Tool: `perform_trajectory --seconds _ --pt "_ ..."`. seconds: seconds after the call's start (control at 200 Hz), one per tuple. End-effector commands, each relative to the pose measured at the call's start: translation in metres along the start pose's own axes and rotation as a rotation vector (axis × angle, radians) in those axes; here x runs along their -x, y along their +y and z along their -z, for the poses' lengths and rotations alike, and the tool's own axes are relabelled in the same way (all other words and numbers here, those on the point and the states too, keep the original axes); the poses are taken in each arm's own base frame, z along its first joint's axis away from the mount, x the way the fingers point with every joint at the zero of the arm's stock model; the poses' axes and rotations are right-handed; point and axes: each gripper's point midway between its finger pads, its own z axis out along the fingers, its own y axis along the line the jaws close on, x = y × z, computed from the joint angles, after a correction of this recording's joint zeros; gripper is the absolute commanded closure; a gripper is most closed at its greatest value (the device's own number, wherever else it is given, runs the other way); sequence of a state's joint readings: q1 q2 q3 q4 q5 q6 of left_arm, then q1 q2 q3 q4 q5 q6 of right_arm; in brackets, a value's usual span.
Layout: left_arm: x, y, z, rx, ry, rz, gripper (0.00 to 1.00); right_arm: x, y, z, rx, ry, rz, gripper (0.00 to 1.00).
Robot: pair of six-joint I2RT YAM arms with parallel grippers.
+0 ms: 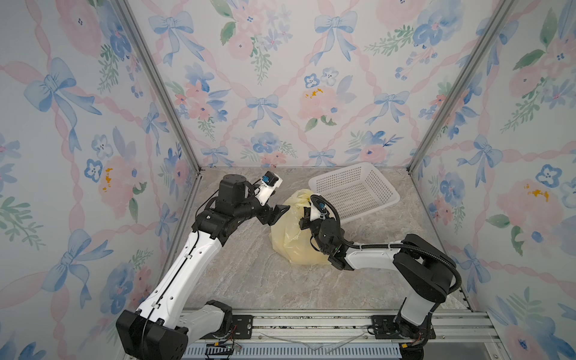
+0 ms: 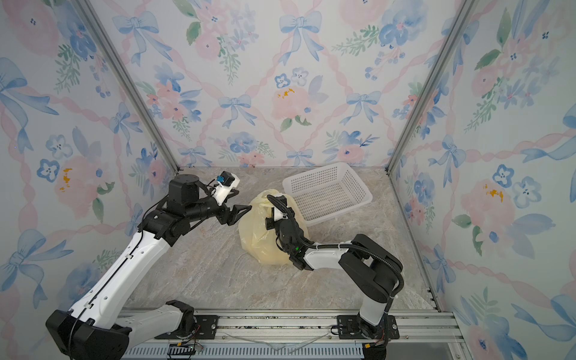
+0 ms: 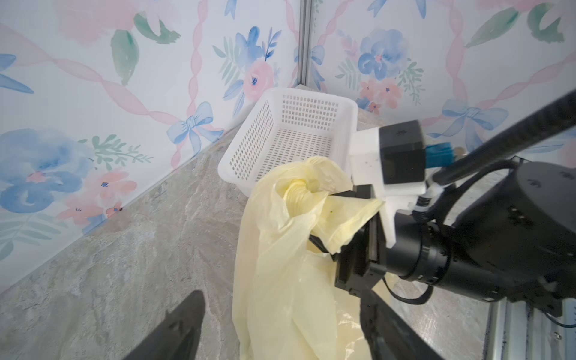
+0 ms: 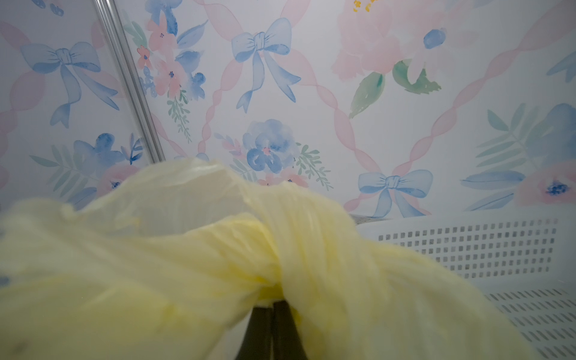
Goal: Place the pears into plastic bags & tie knots
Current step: Tie the plastic bag at the center of the board.
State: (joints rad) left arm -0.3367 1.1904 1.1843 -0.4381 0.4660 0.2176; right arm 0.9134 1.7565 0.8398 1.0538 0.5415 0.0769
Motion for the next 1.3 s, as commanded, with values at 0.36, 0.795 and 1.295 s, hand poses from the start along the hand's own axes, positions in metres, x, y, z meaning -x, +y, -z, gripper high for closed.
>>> perform_trajectory --seconds 0.36,0.795,1.295 --pt "-0.03 -0.02 -0.056 -0.289 0.095 0.062 0.91 0.01 0.002 -0.003 0.065 0.021 -0.048 1.0" --pt "-0.038 -0.125 -0.032 -0.456 0.125 0.123 1.0 0.044 -0.009 0.021 0.348 0.064 -0.122 1.0" --pt "-0.031 -0.079 0.0 -0.208 0.032 0.127 0.32 0.037 -0.007 0.027 0.618 0.007 -0.248 1.0"
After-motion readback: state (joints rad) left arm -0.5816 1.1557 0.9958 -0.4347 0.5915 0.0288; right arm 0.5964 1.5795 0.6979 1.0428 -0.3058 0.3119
